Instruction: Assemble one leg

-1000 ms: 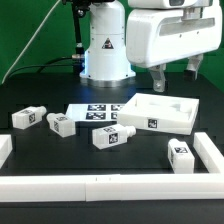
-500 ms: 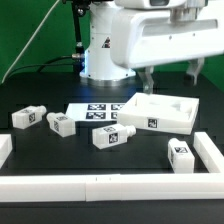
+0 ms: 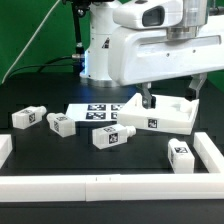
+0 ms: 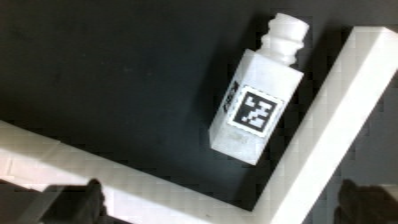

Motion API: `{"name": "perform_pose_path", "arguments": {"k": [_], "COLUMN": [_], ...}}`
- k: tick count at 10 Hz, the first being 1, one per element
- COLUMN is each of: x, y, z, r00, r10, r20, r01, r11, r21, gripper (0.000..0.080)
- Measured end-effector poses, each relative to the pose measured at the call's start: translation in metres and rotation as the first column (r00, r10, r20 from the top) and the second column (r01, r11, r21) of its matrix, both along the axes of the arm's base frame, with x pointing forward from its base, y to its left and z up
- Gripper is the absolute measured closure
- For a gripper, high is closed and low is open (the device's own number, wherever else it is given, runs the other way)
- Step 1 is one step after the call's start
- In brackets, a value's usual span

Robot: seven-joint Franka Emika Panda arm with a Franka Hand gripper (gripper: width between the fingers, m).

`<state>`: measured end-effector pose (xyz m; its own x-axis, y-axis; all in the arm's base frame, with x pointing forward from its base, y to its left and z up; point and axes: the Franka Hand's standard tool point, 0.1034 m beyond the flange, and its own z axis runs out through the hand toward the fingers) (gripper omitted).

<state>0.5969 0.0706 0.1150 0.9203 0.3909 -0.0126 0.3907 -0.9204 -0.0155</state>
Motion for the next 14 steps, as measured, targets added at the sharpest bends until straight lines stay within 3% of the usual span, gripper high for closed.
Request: {"name": "perform_pose_path", "arguments": {"k": [2,5,7,11,14], "x": [-0.004,-0.004,0.003,0.003,-0.004], "y": [-0.003,0.002,0.01,0.01,0.011], "z": [-0.009,-0.041,-0.048,-0.049,-0.077], "r00": [1.0,0.996,0.99,0.99,0.966], "r10": [-0.017,-0.074,-0.132,-0.128,-0.241], "r20": [-0.016,-0.051,-0.058,-0.06,-0.096], "r01": [0.017,0.074,0.132,0.128,0.242], "r11": [1.0,0.997,0.991,0.992,0.97], "r21": [-0.003,-0.003,-0.004,-0.004,-0.006], "gripper": [0.015,0.015,0.015,0.015,0.015]}}
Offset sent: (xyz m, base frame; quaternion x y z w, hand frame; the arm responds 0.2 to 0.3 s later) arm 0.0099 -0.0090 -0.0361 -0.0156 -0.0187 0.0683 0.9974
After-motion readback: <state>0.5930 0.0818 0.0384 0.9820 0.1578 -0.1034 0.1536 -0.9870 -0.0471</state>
